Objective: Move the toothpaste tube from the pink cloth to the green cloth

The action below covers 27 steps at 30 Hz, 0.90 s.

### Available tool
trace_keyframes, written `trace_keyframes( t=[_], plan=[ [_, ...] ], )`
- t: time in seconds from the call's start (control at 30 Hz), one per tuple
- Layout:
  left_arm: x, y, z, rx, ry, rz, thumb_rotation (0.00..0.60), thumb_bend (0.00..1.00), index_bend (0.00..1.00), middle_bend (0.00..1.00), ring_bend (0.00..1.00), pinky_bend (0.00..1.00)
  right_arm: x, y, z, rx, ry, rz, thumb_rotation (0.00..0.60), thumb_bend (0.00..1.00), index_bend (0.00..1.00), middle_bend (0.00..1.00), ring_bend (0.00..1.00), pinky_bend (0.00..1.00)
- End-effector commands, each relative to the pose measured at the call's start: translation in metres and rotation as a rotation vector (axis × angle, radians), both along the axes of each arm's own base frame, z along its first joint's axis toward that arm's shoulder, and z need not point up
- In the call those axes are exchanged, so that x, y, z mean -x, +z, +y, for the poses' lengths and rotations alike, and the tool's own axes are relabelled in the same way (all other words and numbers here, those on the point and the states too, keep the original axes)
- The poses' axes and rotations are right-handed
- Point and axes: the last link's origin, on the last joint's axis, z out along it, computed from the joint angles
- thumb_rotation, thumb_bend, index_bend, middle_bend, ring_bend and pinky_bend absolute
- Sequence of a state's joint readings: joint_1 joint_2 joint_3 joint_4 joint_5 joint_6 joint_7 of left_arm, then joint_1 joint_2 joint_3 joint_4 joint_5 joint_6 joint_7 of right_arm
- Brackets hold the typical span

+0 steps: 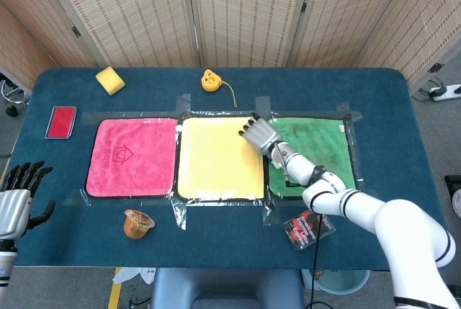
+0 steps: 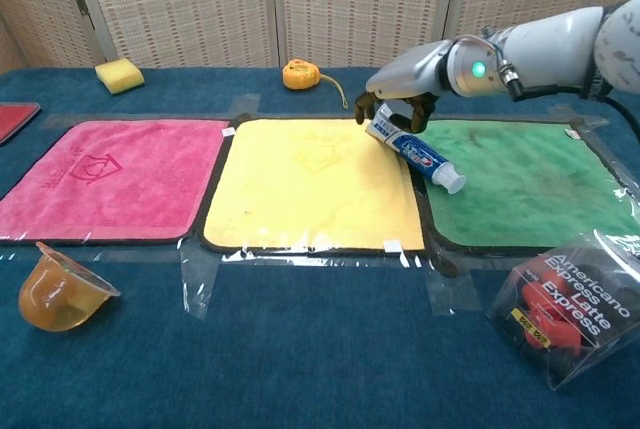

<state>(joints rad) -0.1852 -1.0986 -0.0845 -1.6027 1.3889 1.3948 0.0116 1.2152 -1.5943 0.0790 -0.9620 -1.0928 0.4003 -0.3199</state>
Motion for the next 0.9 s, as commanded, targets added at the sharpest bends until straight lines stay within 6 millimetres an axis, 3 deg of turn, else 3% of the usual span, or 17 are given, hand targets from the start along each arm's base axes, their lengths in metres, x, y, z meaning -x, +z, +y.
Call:
trace_keyframes(
  t=[0.03,0.43,0.9],
  plan=[
    [0.001,0.001,-0.001,-0.002,0.005,-0.001,0.600,0.44,0.19,0.12,0.07,0.00,-0.008,-0.013,-0.005,-0.007,-0.005,0.014,0.600,0.76,0.20,0.23,0.15,0.05],
    [0.001,0.001,-0.001,-0.001,0.002,-0.008,0.600,0.44,0.19,0.12,0.06,0.00,0.016,-0.011,-0.006,-0.001,-0.026,0.070,0.600,0.76,0.24,0.24,0.15,0.05],
    [-0.001,-0.002,0.000,0.007,-0.008,-0.013,0.600,0.44,0.19,0.12,0.06,0.00,0.065,0.025,0.018,-0.019,-0.039,0.120,0.600,0.76,0.27,0.27,0.19,0.05]
  ],
)
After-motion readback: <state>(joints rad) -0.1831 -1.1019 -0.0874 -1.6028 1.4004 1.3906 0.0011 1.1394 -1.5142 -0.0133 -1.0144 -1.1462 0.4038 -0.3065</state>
